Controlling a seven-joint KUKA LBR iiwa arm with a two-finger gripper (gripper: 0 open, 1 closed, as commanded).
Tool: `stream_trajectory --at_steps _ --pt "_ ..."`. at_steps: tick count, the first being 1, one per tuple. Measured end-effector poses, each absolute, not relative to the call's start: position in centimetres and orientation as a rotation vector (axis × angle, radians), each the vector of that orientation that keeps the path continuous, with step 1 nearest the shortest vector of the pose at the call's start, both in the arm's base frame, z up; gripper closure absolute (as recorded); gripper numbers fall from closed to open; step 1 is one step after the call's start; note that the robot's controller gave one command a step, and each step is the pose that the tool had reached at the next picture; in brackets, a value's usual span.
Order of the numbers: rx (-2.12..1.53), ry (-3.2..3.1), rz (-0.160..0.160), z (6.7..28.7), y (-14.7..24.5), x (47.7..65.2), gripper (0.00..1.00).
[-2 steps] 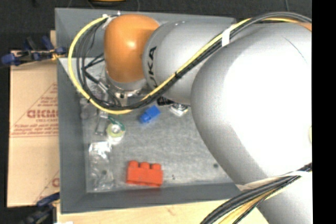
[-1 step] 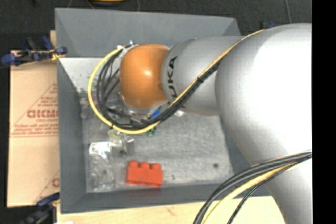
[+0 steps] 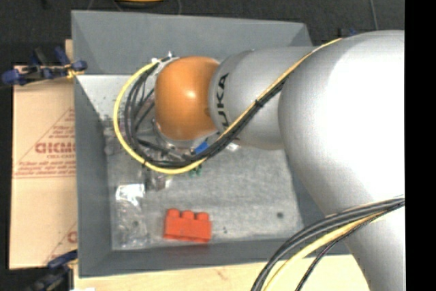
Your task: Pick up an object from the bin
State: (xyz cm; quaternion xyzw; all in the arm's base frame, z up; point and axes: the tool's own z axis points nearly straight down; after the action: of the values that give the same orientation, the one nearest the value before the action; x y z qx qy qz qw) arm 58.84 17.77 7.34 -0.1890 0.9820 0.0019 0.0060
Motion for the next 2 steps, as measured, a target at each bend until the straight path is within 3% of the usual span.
stream_trajectory --at_steps 1,2 --pt "-0.591 3.080 0.005 7.2 17.7 58.7 0.00" --pt "-0.971 2.977 -0.003 7.3 12.6 61.7 0.00"
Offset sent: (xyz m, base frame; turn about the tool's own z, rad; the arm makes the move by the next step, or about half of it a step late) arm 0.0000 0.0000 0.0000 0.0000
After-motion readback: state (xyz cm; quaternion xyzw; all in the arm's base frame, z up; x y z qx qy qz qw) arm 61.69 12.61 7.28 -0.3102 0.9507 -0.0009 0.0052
